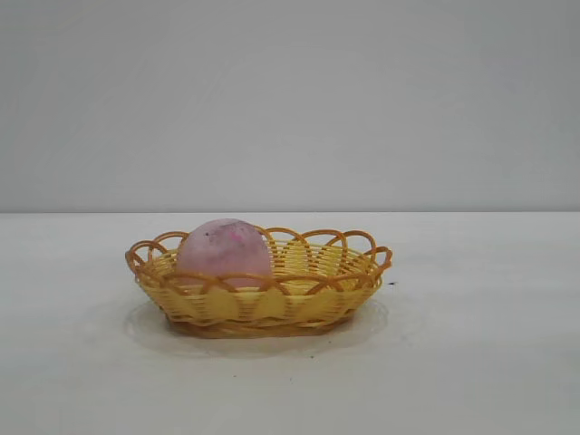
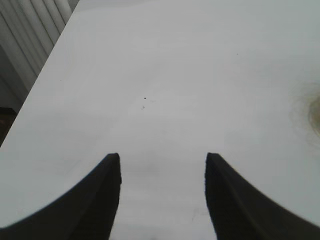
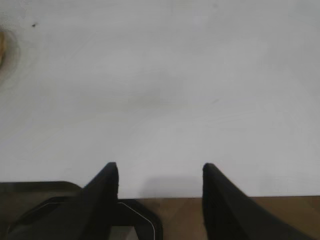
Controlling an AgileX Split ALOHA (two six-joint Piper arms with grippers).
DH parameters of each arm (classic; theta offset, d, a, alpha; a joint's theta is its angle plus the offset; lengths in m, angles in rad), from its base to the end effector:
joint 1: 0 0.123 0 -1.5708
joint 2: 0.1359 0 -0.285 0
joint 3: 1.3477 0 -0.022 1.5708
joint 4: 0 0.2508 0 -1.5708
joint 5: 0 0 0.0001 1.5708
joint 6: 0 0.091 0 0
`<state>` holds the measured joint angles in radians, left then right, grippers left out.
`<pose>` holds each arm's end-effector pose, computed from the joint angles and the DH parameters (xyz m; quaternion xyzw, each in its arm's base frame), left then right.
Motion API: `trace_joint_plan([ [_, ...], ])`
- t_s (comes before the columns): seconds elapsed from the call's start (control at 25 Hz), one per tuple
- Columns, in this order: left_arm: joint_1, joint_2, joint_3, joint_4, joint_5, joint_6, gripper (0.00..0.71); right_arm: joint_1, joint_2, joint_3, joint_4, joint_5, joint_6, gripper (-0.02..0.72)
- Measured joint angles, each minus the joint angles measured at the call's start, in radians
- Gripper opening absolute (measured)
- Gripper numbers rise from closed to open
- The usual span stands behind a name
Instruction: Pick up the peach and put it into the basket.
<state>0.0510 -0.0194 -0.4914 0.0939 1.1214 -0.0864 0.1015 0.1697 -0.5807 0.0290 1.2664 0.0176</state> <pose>-0.0100 0.0072 0.2702 -0.0629 0.8627 0.0380 0.5003 0.0031 0.0028 0.2846 -0.0400 0.9196 0.0376 0.3890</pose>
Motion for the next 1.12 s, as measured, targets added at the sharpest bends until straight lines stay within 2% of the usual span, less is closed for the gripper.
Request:
trace_joint_plan([
  [0.12, 0.000, 0.000, 0.000, 0.000, 0.000, 0.001, 0.329, 0.000, -0.109, 0.044, 0.014, -0.009, -0.005, 0.328],
  [0.28, 0.000, 0.000, 0.000, 0.000, 0.000, 0.002, 0.329, 0.000, -0.186, 0.061, 0.021, -0.060, -0.007, 0.328],
  [0.48, 0.000, 0.000, 0.002, 0.000, 0.000, 0.002, 0.329, 0.000, -0.186, 0.091, 0.048, -0.117, -0.056, 0.328],
  [1.12, 0.000, 0.000, 0.002, 0.000, 0.000, 0.002, 0.329, 0.000, -0.186, 0.092, 0.055, -0.121, -0.069, 0.328],
])
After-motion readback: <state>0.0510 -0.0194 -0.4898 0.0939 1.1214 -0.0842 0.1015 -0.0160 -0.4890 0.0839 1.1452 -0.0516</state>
